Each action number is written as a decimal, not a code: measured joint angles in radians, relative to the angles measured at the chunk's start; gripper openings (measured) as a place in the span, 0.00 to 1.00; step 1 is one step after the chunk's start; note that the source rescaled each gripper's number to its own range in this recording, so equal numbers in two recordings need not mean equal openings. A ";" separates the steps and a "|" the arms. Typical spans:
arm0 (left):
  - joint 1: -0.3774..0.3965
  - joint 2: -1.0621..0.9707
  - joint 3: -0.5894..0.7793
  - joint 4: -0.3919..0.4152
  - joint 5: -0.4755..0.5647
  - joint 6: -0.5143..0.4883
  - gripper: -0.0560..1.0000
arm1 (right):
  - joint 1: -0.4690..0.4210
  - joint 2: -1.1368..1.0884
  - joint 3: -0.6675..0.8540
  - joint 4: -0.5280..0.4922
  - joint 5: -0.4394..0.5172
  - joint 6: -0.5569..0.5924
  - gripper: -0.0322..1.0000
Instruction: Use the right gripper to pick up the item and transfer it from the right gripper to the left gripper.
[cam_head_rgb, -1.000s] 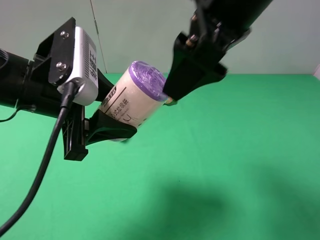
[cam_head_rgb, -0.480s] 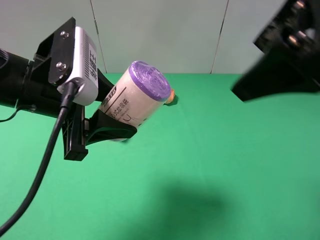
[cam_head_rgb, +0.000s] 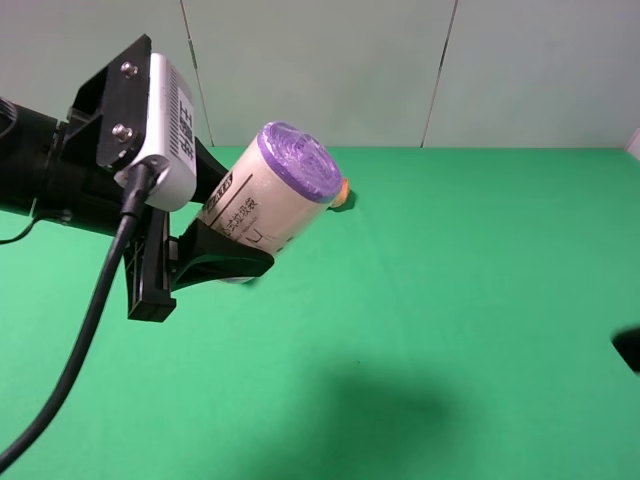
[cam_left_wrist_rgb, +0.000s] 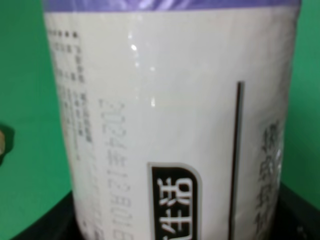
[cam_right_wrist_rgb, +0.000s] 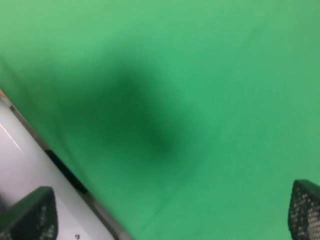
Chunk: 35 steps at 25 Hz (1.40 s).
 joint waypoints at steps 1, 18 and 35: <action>0.000 0.000 0.000 0.000 0.000 0.000 0.06 | 0.000 -0.039 0.030 0.000 -0.002 0.005 1.00; 0.000 0.000 0.000 0.001 0.000 0.000 0.06 | 0.000 -0.388 0.334 -0.062 -0.188 0.025 1.00; 0.000 0.000 0.000 0.001 -0.001 -0.068 0.06 | -0.139 -0.579 0.334 -0.052 -0.194 0.027 1.00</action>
